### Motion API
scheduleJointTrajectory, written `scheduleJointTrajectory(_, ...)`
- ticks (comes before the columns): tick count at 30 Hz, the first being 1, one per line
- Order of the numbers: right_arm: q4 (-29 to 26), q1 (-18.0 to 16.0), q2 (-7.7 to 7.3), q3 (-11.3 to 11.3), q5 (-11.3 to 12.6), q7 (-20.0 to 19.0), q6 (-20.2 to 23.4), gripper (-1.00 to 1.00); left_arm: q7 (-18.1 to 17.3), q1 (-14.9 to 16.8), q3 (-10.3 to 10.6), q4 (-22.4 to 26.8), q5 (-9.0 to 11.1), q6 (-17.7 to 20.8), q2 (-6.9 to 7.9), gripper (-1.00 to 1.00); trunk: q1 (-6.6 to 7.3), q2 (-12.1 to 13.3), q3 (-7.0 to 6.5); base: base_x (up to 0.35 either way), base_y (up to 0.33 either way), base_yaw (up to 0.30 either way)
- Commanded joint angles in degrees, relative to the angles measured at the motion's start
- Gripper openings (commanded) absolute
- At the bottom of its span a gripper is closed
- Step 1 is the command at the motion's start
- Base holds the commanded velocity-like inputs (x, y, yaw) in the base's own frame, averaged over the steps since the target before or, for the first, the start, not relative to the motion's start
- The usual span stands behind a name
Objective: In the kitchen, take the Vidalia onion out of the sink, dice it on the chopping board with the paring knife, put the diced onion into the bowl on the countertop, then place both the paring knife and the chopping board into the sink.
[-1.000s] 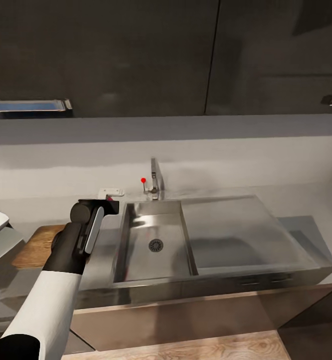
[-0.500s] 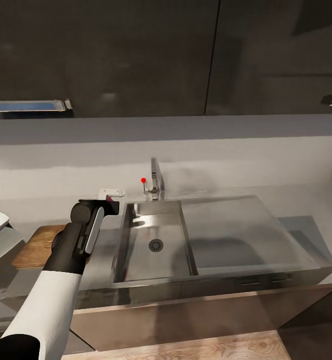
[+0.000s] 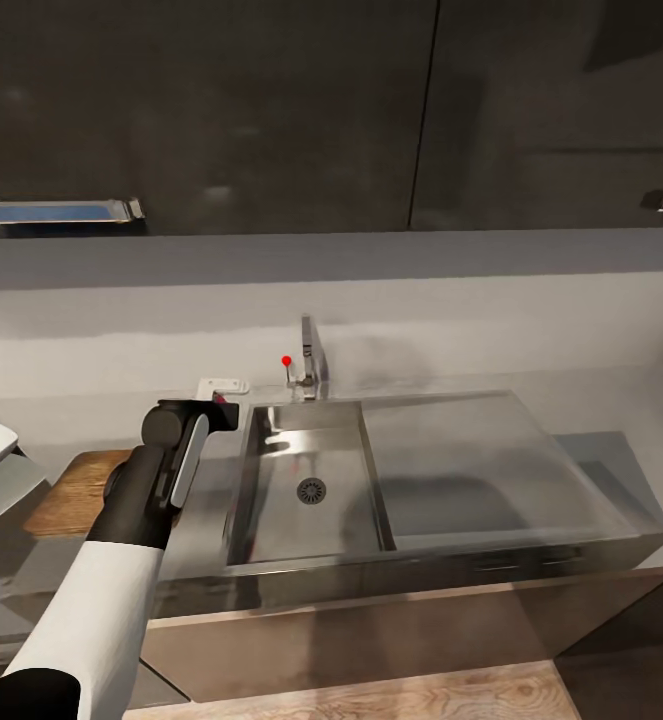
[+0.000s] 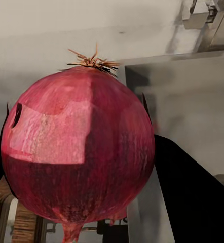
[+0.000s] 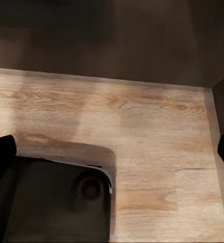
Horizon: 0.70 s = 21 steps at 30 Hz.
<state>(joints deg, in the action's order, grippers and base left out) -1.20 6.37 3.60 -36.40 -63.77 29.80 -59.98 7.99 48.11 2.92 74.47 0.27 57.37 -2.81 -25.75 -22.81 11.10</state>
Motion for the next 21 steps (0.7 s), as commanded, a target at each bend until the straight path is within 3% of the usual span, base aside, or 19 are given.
scheduleJointTrajectory(1,-0.16,1.04,-0.02,-0.25,-0.65,0.35,-0.02,1.00,0.18,0.05,0.07,-0.11,-0.02,0.23,0.00,-1.00,-0.04,-0.11,0.10,0.000,0.000,0.000)
scheduleJointTrajectory(15,-0.20,8.87,0.06,-0.11,-0.74,0.39,-0.02,1.00,0.18,0.05,0.07,-0.29,-0.10,0.19,-0.09,-1.00,-0.04,-0.11,0.10,0.000,0.000,0.000)
scheduleJointTrajectory(21,-1.25,10.00,-0.03,-0.20,-0.65,0.50,-0.02,1.00,0.18,0.05,0.07,-0.10,-0.10,0.19,-0.05,-1.00,-0.04,-0.11,0.10,0.000,0.000,0.000)
